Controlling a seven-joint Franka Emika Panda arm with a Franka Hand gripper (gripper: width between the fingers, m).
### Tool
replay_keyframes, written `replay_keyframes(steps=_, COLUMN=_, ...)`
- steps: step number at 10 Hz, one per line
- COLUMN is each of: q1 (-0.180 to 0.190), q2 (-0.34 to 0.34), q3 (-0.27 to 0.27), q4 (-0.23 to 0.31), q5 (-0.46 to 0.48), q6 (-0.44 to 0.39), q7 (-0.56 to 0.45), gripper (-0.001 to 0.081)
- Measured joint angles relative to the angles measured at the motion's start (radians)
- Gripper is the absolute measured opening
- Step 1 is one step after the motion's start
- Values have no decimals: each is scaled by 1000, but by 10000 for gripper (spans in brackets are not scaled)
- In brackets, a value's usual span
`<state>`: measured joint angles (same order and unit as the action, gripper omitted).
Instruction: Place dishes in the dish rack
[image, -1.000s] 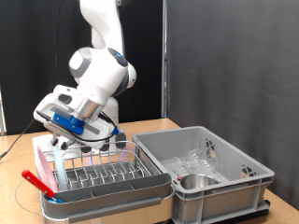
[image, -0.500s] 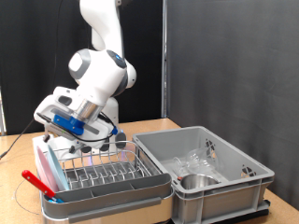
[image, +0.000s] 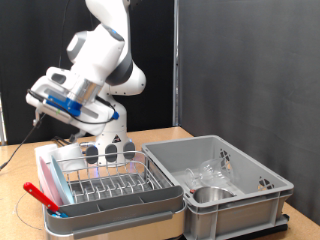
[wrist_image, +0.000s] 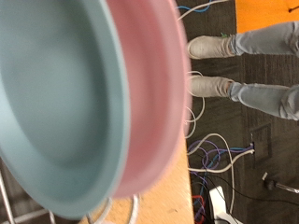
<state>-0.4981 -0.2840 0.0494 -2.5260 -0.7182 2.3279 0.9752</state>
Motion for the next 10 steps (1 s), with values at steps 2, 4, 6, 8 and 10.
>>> replay_keyframes(steps=2, q1=1, q2=-14, q3=1, q4=-1, q5=8, q6=-20, q7=-11, gripper=811)
replay_keyframes(steps=4, q1=37, q2=-12, q3=-31, q4=-14, q5=197, q6=51, q7=-168, gripper=811)
replay_keyframes(steps=6, q1=108, q2=-23, q3=-48, q4=-5, q5=385, q6=38, q7=-354, gripper=811)
replay_keyframes(steps=8, q1=166, q2=-35, q3=-29, q4=18, q5=464, q6=0, q7=-403, gripper=811)
replay_keyframes(steps=10, q1=178, q2=-44, q3=15, q4=35, q5=467, q6=-19, q7=-338, gripper=811)
